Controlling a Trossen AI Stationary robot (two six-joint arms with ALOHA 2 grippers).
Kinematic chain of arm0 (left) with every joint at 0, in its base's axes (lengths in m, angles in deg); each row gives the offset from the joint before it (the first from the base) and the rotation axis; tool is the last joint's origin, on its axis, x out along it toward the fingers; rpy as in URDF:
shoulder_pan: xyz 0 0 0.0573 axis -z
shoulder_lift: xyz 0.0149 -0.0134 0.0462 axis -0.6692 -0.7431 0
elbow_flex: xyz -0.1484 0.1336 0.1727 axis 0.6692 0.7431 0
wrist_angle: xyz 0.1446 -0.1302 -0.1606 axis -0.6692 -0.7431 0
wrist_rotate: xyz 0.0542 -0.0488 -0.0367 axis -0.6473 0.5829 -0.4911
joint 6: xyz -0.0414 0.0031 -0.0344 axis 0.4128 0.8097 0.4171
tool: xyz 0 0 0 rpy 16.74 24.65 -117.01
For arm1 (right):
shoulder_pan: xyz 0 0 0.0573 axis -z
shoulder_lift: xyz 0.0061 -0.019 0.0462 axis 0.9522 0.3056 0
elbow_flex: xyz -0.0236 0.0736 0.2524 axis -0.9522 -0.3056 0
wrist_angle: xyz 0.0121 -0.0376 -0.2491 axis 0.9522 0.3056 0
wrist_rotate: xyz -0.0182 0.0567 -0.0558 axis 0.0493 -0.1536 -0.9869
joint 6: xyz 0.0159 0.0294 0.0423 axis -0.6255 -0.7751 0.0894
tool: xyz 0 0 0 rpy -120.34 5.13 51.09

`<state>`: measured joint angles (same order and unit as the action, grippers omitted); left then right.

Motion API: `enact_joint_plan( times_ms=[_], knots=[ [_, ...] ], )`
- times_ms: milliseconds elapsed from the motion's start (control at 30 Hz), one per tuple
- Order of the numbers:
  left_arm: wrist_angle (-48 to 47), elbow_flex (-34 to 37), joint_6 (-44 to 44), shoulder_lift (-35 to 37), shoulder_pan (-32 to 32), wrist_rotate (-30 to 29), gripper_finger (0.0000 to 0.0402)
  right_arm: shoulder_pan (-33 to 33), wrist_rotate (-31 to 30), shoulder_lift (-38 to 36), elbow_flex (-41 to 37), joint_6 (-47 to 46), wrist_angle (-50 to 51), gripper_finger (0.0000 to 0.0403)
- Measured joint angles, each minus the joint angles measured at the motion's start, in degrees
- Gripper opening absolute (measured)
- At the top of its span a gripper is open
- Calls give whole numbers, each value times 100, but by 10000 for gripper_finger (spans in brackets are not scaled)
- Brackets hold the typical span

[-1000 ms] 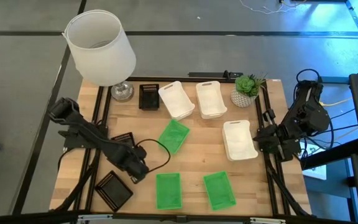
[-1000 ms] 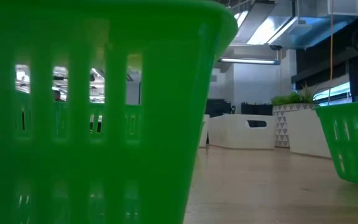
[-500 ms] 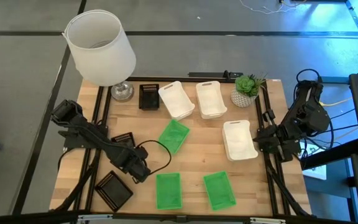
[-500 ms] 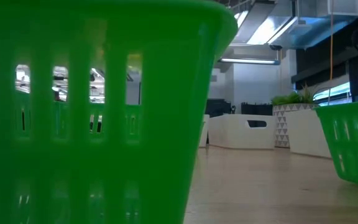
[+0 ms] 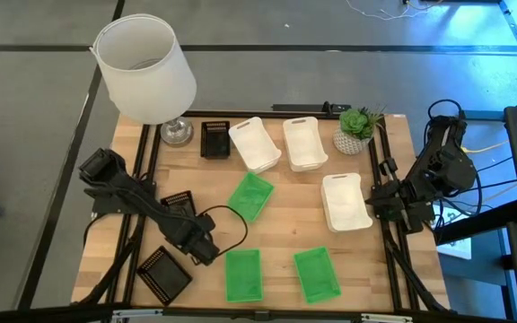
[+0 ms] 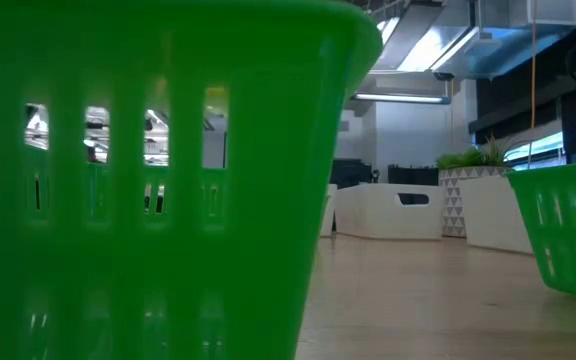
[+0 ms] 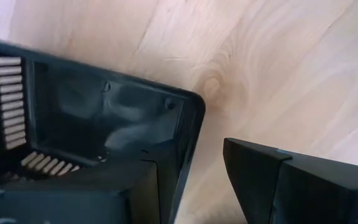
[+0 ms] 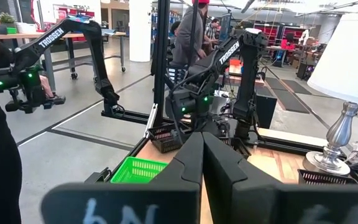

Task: Stack baskets by color
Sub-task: Stack the middle black bin on the top black bin

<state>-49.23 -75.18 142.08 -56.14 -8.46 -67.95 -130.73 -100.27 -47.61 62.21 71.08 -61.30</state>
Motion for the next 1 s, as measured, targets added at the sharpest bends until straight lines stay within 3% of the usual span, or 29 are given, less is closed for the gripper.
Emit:
enact_joint_plan(
  times_ms=[267, 500, 1000],
  knots=[
    [53, 0, -874, -508, -77, -49, 111, 0, 0, 0, 0, -18, -11, 7],
    [-3, 2, -1315, -544, -412, 167, 9, 0, -2, 0, 0, -16, -2, 7],
    [-132, -5, -2404, 1065, -1581, 124, 0, 0, -2, 4, 0, -16, 22, 7]
  ],
)
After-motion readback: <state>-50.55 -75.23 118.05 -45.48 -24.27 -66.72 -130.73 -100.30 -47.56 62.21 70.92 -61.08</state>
